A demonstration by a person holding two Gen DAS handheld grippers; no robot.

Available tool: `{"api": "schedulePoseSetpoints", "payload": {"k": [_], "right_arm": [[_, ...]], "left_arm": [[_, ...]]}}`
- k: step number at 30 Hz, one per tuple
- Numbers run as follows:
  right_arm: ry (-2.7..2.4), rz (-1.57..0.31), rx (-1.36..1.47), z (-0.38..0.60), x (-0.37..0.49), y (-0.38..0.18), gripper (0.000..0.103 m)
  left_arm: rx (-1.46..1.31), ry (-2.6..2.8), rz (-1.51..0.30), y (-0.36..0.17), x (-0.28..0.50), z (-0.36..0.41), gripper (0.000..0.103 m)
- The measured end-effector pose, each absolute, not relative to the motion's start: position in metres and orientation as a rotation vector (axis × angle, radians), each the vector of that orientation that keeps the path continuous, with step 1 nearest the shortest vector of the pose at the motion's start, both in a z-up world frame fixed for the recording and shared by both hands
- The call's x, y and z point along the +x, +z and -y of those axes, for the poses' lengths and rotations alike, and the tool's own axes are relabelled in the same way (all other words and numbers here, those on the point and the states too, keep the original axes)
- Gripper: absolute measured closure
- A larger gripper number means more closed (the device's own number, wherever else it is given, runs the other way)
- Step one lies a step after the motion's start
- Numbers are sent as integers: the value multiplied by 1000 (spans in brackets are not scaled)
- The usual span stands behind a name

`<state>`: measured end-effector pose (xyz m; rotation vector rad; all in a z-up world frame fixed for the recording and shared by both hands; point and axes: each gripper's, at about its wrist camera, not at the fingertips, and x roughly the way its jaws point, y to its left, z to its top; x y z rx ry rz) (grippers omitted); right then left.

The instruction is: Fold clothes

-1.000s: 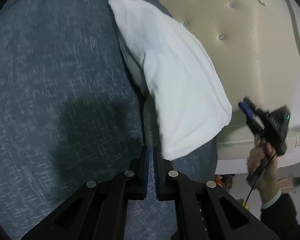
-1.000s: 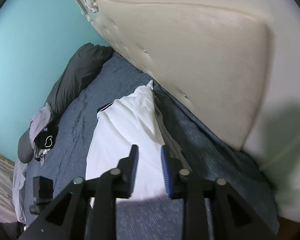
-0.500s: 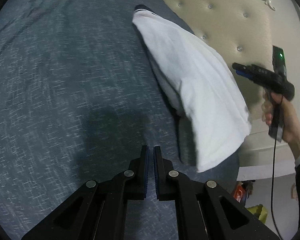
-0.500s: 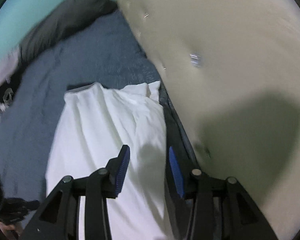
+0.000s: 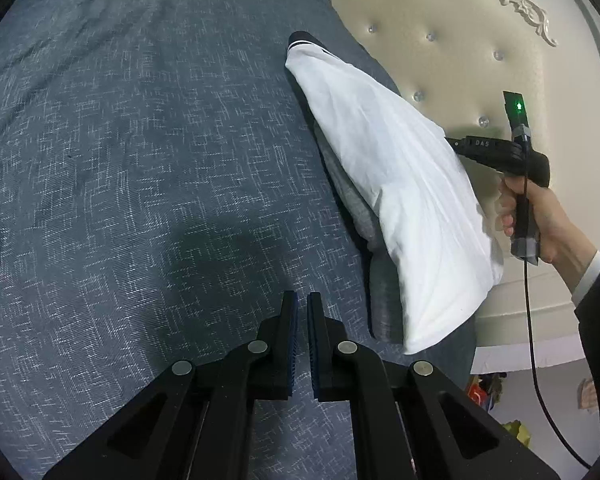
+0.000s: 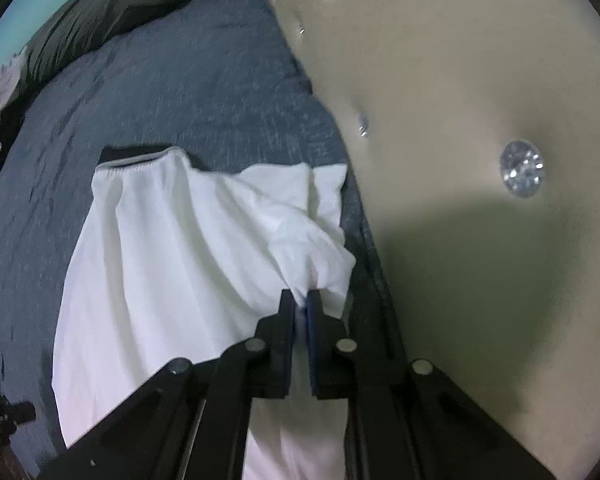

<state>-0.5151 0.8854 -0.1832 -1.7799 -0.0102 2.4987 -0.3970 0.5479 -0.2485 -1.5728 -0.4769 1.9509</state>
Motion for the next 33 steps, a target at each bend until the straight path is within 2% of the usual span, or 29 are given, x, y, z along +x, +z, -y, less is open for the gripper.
{"api": "schedulePoseSetpoints", "payload": {"k": [15,19,22,28,30,31,33], "right_arm": [[2447,-217,-1661,-913,-512,-180,98],[2513,-272,-1604,-911,-507,-166,93],[2584,-301,-1602,-906,-504,-155,82],[2656,-112,-1728,-881,-488,-158,81],[2623,-138,-1738,-887,-483,-165,89],[2608,-156,-1738,-890,-482,-168,99],[2600,-189,-1719,-895,-479,-172,102]], "left_arm": [[-1590,1944,484,-254,-388,-544,98],[-1587,1940,476,-251,-388,-544,98],[-1588,1939,480,-251,-389,-545,98],[-1583,1938,484,-250,-390,-545,98],[-1582,1936,486,-249,-389,-546,98],[-1580,1936,483,-249,-388,-546,98],[-1578,1935,475,-248,-386,-547,98]]}}
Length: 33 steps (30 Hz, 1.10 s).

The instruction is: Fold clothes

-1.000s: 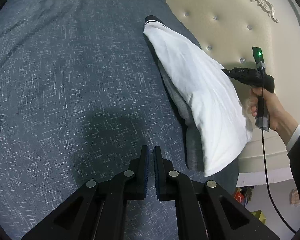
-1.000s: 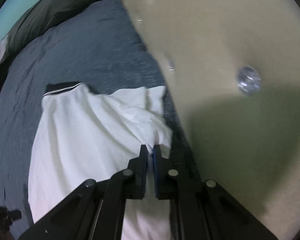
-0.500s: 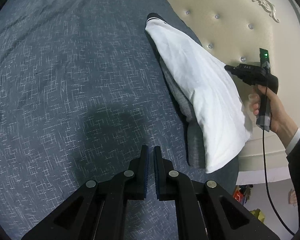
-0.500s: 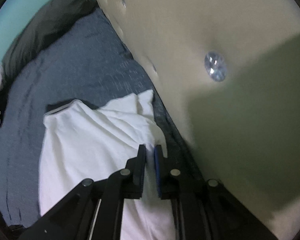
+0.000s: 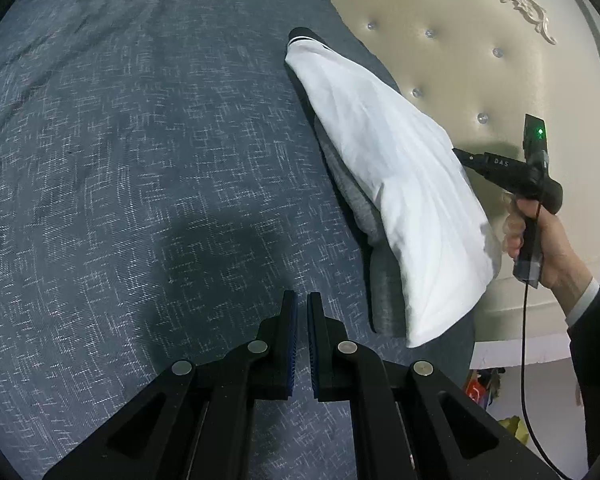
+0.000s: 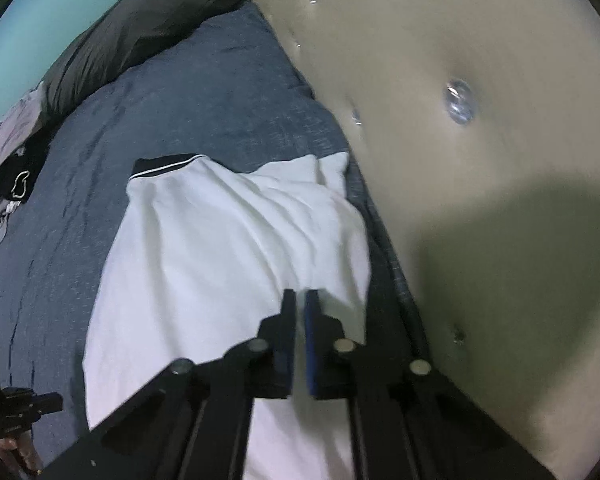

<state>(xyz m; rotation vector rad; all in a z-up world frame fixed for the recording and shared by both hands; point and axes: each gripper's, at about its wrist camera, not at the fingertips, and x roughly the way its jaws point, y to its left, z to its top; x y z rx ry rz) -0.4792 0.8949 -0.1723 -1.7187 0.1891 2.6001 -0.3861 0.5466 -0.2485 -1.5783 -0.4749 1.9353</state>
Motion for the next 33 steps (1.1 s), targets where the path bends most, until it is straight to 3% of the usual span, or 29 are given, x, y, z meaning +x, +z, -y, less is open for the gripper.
{"api": "schedulePoseSetpoints", "payload": {"k": [9,12,13,17,19,20,22,33], "right_arm": [[2644,-351,-1641,-908,-470,-165,103],[2625,-380,-1693,-904,-469,-165,97],[2624,-361,-1703,-902,-469,-165,89],[2604,-311,-1749,-900,-469,-173,87],[2587,-299,-1748,-902,-469,-178,88],[2591,-289,-1737,-902,-468,-178,97],[2600,-269,-1713,-903,-466,-178,102],[2562,-237,-1604,-918,-464,-173,102]], "left_arm": [[-1577,1937,485,-248,-382,-544,98],[-1574,1937,486,-247,-382,-544,98],[-1573,1937,487,-247,-381,-544,98],[-1569,1937,489,-246,-380,-544,98],[-1568,1937,489,-246,-380,-543,98],[-1570,1937,490,-246,-379,-543,98],[-1575,1936,491,-248,-379,-542,98],[-1579,1932,492,-249,-377,-542,98]]}}
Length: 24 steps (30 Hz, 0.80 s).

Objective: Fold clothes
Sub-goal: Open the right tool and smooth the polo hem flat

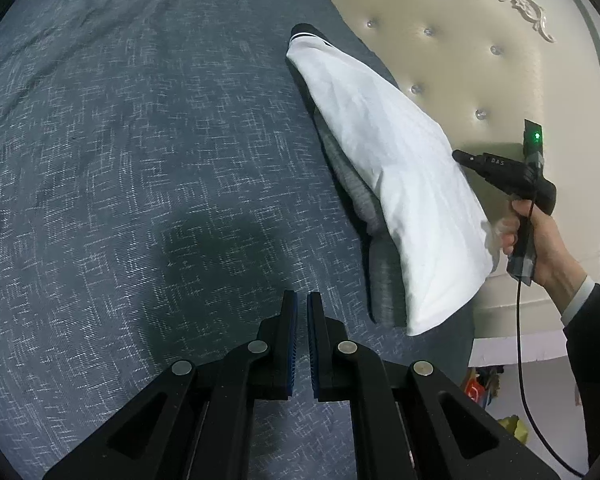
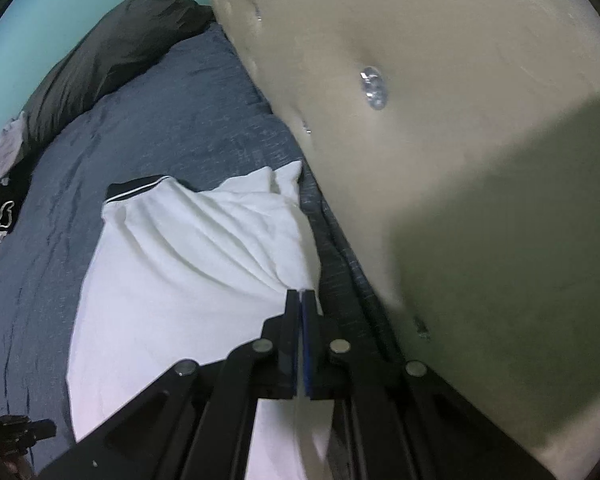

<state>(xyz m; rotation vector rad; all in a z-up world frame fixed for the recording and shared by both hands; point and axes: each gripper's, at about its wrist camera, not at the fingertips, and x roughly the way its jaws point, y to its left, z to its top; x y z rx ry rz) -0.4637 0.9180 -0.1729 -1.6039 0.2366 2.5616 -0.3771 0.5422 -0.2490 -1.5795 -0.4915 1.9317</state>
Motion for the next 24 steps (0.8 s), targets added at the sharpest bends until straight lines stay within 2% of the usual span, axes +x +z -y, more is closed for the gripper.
{"api": "schedulePoseSetpoints", "payload": {"k": [5,9,12,14,15,20,24], "right_arm": [[2582,-298,-1630,-917,-463,-176,102],[2566,-451,-1580,-927,-452,-171,101],[2594,-495,-1554,-928,-436,-163,97],[2600,-478,-1577,-923,-425,-161,79],[2602,-469,-1588,-921,-419,-160,77],[2538,-374,-1633,-916,-408,-172,78],[2494,-394,-1578,-918,-399,-174,78]], "left_arm": [[-1578,1929,498,-248,-376,-540,98],[-1577,1926,501,-246,-373,-535,98],[-1578,1928,506,-245,-372,-530,98],[-1580,1928,510,-245,-370,-527,98],[-1580,1928,511,-245,-370,-527,98],[-1566,1924,496,-239,-363,-527,98],[-1562,1926,489,-236,-359,-523,98]]}}
